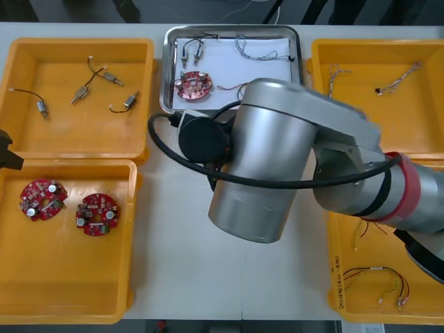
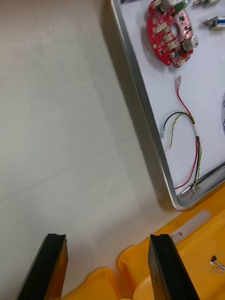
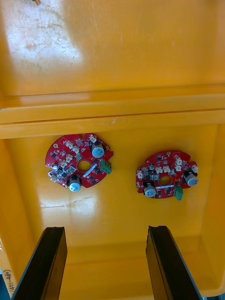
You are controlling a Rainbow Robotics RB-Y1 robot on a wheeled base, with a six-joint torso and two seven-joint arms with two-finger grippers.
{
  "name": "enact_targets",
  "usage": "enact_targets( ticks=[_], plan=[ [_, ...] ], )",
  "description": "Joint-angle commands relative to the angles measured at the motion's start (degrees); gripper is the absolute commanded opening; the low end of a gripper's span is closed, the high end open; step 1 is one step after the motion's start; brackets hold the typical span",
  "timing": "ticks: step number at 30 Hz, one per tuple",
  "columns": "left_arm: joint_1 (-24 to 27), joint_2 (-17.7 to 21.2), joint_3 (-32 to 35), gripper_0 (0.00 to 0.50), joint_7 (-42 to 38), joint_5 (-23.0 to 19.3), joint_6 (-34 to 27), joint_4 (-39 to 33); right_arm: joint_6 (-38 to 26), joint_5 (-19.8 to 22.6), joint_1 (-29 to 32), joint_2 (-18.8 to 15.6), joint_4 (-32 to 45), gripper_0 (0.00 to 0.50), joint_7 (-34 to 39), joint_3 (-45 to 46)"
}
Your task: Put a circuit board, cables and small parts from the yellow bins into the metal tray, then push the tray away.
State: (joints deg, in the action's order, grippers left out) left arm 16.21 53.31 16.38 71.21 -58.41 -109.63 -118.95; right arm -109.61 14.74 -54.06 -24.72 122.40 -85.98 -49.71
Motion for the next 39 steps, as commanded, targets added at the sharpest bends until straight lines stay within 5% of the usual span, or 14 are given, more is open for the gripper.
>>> enact_targets(
  ticks=[1,18,39],
  plan=[
    [-0.7,2.7,1.6,0.5,-0.5,0.3,-0.4,-1.5,-0.4,-0.7,6.8,1.4,7.9,0.5,-2.3,10.3],
    [-0.7,2.7,1.6,0.5,-0.5,0.3,-0.4,-1.5,-0.4,0.9,27.7,1.2,19.2,0.5,-1.7,40.7],
    [-0.7,2.7,1.6,0.5,-0.5,0.3,-0.4,-1.5,-0.4,17.2,36.6,-3.1,12.3,0.5,-1.5,67.0]
  ],
)
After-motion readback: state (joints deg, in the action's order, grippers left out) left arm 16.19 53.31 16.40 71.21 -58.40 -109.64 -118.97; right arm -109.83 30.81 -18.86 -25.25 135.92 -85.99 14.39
